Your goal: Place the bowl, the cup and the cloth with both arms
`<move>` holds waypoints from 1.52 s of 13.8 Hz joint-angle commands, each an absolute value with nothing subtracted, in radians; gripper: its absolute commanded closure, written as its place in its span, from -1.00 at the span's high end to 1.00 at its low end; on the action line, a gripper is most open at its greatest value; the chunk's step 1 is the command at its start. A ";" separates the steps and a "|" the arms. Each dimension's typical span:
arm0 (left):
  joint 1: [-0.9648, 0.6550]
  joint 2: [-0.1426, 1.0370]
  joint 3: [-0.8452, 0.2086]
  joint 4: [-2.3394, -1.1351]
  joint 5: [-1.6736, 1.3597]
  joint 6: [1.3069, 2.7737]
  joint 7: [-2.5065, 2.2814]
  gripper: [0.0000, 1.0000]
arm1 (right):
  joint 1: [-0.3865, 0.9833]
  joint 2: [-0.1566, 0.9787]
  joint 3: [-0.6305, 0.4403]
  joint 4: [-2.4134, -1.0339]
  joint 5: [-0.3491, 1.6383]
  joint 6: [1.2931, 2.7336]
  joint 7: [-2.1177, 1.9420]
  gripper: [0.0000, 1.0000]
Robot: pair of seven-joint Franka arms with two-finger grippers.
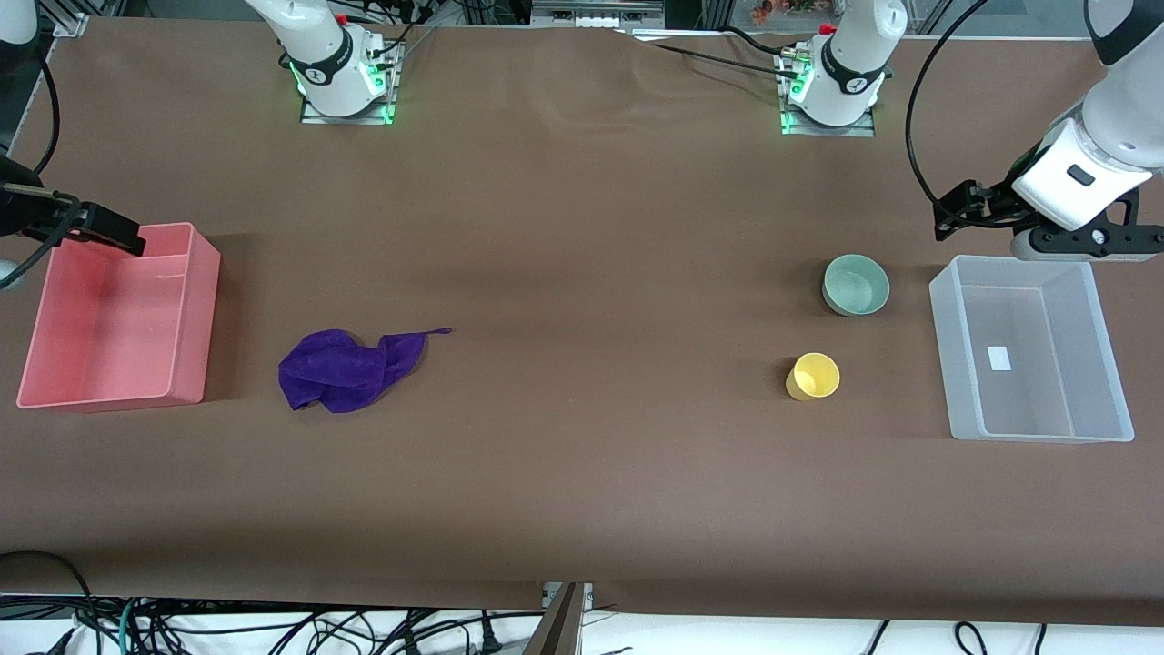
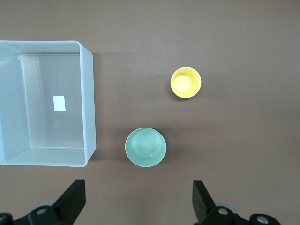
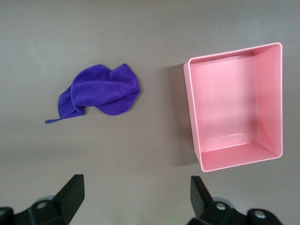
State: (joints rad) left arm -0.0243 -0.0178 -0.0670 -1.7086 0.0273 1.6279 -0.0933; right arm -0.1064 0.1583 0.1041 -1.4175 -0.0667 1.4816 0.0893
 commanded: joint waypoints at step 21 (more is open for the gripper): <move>-0.032 0.095 -0.058 -1.680 0.009 1.488 0.018 1.00 | -0.114 0.204 0.109 -1.549 -0.072 1.595 0.071 1.00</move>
